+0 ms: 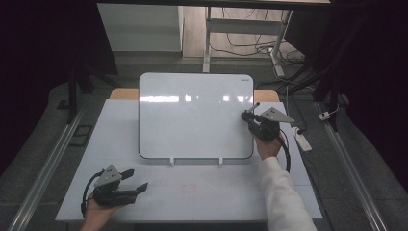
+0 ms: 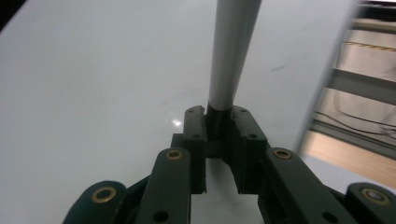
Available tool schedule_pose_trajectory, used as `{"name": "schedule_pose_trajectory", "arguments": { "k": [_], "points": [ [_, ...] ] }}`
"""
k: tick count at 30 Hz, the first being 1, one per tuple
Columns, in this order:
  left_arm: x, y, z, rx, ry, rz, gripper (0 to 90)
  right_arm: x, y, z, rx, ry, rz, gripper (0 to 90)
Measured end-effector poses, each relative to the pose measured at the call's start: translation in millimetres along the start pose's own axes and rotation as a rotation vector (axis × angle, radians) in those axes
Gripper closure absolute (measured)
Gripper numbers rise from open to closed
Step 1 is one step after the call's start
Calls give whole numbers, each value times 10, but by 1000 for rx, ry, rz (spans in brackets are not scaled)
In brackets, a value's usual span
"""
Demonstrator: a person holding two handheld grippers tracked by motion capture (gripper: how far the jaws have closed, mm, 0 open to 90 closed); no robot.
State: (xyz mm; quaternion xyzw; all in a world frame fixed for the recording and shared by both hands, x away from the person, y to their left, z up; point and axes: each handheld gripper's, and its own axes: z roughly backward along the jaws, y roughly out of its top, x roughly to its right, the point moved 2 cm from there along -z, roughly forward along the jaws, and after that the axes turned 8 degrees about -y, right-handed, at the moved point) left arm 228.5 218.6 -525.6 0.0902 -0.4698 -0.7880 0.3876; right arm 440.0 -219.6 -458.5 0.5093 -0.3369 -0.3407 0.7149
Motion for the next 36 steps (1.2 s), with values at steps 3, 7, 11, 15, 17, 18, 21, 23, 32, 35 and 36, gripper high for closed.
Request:
{"name": "schedule_pose_trajectory", "arguments": {
  "k": [3, 7, 11, 15, 17, 18, 21, 23, 32, 35, 36],
  "points": [
    [-15, -5, 0, 0, 0, 6, 254, -201, -98, 24, -29, 65, 68, 777],
    [14, 4, -1, 1, -2, -3, 254, -32, -65, 60, -13, -12, 8, 777],
    [20, 12, 9, 8, 1, -5, 254, 25, -75, 111, -17, -37, -8, 777],
    [15, 21, 11, 15, -6, 1, 255, -96, -193, 207, -86, 29, 67, 777],
    [26, 31, 10, 17, -8, -3, 255, -62, -222, 286, -100, 17, 41, 777],
    [34, 37, 12, 19, -7, -4, 255, -41, -225, 337, -83, 17, 20, 777],
    [47, 68, 10, 33, -9, -4, 254, -74, -195, 516, -49, 54, -15, 777],
    [57, 108, -6, 41, -15, -6, 255, -177, -186, 607, -61, 86, 11, 776],
    [192, 310, -69, 69, -45, -56, 261, -583, -308, 787, -155, 283, 2, 776],
    [266, 422, -128, 74, -66, -82, 263, -693, -362, 792, -199, 336, 13, 776],
    [299, 465, -152, 78, -77, -90, 263, -727, -373, 794, -208, 350, 16, 775]
  ]
}}
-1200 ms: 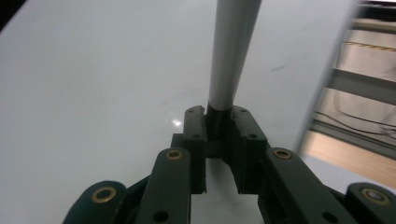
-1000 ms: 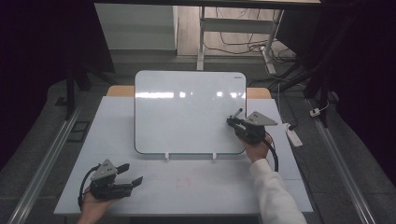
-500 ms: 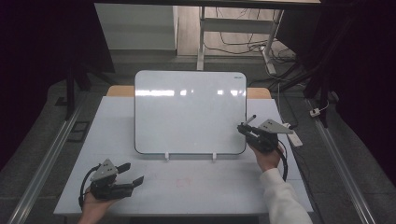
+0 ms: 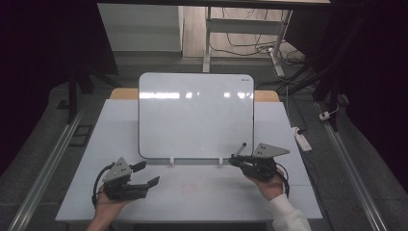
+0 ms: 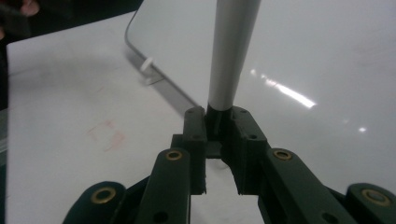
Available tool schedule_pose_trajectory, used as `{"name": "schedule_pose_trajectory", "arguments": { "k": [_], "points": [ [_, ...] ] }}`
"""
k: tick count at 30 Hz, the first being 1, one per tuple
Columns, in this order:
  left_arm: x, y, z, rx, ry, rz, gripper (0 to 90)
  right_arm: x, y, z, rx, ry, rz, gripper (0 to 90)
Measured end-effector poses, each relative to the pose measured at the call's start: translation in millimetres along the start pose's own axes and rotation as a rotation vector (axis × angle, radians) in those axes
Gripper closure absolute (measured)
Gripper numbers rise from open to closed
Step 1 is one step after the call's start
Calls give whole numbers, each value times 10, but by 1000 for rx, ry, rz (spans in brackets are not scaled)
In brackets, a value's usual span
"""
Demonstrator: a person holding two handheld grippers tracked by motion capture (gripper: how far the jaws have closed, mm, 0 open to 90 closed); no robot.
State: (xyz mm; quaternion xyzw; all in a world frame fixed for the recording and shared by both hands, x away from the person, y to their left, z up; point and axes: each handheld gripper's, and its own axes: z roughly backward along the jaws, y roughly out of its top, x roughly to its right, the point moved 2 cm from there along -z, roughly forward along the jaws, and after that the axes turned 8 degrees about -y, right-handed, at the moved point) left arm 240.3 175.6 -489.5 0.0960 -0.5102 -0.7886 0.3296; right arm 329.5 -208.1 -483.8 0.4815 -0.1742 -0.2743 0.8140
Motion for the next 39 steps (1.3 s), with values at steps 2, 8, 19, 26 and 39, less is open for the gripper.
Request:
{"name": "schedule_pose_trajectory", "arguments": {
  "k": [2, 8, 19, 26, 39],
  "points": [
    [61, 95, -67, 6, -22, -21, 264, -64, -14, -24, -15, 34, 3, 776],
    [257, 414, -325, 24, -112, -85, 273, -234, -21, -99, -71, 113, 29, 775],
    [475, 792, -789, 33, -265, -141, 331, -514, -6, -291, -136, 217, 85, 775],
    [499, 814, -972, 21, -368, -139, 502, -614, -3, -390, -195, 278, 135, 775],
    [463, 778, -973, 49, -292, -99, 812, -678, -13, -269, -60, 86, 118, 594]
  ]
}}
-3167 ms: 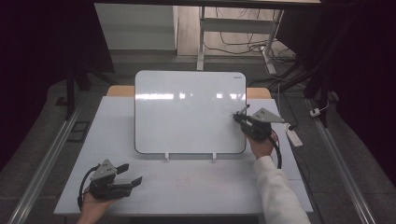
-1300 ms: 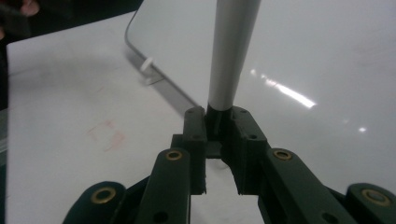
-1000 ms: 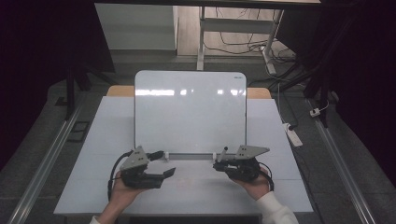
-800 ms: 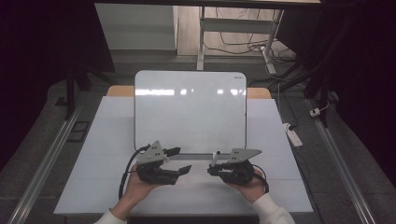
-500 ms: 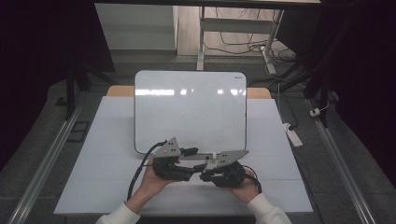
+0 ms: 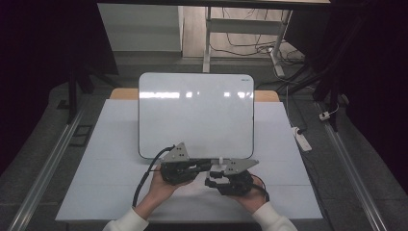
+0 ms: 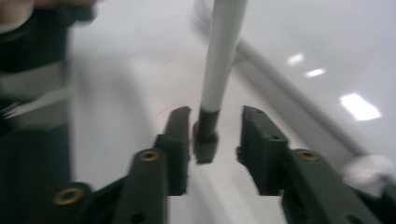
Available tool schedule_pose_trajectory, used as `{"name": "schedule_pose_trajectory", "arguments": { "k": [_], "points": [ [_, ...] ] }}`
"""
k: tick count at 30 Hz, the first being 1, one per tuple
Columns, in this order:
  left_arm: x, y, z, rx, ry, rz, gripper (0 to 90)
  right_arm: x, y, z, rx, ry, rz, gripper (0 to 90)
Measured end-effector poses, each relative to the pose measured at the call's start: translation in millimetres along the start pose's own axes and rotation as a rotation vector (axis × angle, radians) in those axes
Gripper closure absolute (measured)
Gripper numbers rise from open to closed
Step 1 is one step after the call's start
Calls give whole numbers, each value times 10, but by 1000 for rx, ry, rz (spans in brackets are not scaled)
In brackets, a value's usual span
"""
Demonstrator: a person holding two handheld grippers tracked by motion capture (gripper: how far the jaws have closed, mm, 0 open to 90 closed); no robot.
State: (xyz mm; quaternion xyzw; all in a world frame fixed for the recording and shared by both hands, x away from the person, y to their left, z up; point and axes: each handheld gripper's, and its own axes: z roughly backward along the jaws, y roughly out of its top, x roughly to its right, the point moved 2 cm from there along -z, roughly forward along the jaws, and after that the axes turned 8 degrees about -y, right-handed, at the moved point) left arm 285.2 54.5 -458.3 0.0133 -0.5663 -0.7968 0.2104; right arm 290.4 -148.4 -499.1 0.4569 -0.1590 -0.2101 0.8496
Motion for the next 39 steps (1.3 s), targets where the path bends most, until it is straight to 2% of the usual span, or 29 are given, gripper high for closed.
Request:
{"name": "schedule_pose_trajectory", "arguments": {
  "k": [2, 4, 6, 8, 13, 17, 19, 24, 26, 28, 30, 34, 37, 39],
  "points": [
    [-10, -19, -9, 7, 27, 24, 812, -80, 20, 65, 69, -144, 15, 584],
    [-14, -41, -28, 12, 56, 38, 812, -164, 47, 106, 131, -246, 5, 583],
    [-21, -60, -43, 25, 74, 59, 812, -244, 72, 111, 144, -325, 3, 580],
    [-23, -70, -53, 42, 89, 74, 812, -304, 81, 88, 144, -380, -10, 585],
    [-1, -80, -82, 63, 113, 86, 812, -364, 97, 15, 159, -421, -27, 657],
    [31, -77, -116, 73, 114, 89, 812, -369, 107, -22, 145, -435, -33, 751],
    [42, -78, -121, 75, 122, 86, 811, -375, 113, -30, 139, -443, -34, 770],
    [42, -71, -115, 88, 98, 97, 799, -312, 124, 17, 132, -439, -62, 811],
    [46, -64, -97, 100, 89, 97, 757, -308, 135, 32, 133, -435, -60, 812],
    [51, -53, -19, 114, 93, 91, 645, -280, 155, 59, 138, -432, -62, 812],
    [50, -51, 118, 128, 104, 84, 574, -191, 190, 134, 155, -445, -77, 812],
    [35, -137, 450, 122, 140, 87, 476, 129, 293, 347, 188, -487, -143, 812],
    [25, -303, 709, 87, 185, 93, 438, 381, 425, 492, 218, -518, -191, 812],
    [15, -441, 875, 45, 218, 103, 416, 544, 541, 547, 217, -538, -199, 812]
  ]
}}
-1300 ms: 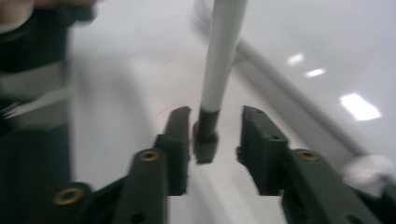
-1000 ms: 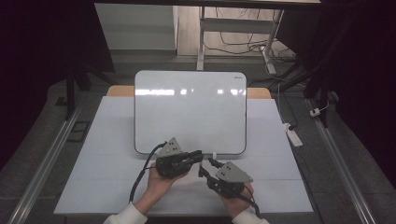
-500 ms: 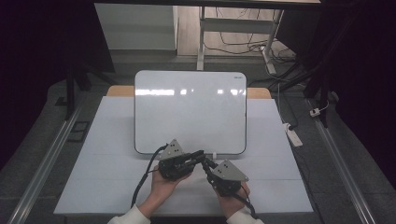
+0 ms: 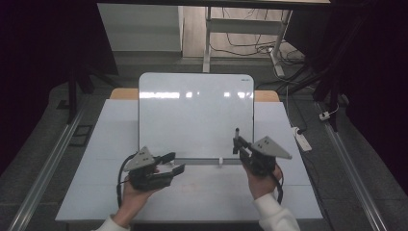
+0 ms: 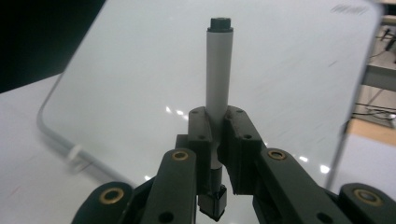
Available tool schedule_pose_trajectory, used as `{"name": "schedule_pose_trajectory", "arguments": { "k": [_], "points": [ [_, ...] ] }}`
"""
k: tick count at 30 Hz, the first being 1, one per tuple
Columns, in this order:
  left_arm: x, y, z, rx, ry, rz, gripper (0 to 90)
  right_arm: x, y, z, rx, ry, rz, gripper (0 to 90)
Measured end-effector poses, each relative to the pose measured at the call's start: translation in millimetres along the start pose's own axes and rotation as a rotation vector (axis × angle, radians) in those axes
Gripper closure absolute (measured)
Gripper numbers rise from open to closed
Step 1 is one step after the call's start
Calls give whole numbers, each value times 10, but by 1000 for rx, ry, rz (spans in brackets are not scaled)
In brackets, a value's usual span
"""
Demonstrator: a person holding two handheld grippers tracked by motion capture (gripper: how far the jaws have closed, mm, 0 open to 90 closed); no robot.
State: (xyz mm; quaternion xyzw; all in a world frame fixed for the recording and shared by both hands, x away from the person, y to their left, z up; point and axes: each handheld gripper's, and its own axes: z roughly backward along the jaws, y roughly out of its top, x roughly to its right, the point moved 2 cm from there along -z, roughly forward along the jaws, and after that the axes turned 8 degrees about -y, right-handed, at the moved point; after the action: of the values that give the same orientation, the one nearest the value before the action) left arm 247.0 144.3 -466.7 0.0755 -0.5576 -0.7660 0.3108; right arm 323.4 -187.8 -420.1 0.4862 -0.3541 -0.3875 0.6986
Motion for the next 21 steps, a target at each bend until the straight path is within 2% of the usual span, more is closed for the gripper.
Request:
{"name": "schedule_pose_trajectory", "arguments": {
  "k": [3, 5, 11, 12, 17, 21],
  "points": [
    [-83, -202, 228, -51, 50, 9, 390, 170, 228, -133, -14, -31, 14, 811],
    [-132, -327, 357, -71, 75, 22, 370, 278, 367, -253, -38, -38, 0, 811],
    [-237, -558, 579, -137, 144, 28, 328, 487, 664, -640, -134, -68, -33, 811],
    [-254, -582, 603, -137, 150, 32, 324, 508, 693, -707, -149, -74, -32, 811],
    [-338, -663, 688, -141, 168, 61, 315, 645, 727, -1055, -243, -94, -90, 811],
    [-375, -696, 727, -140, 177, 72, 311, 752, 714, -1240, -276, -121, -134, 810]
  ]
}}
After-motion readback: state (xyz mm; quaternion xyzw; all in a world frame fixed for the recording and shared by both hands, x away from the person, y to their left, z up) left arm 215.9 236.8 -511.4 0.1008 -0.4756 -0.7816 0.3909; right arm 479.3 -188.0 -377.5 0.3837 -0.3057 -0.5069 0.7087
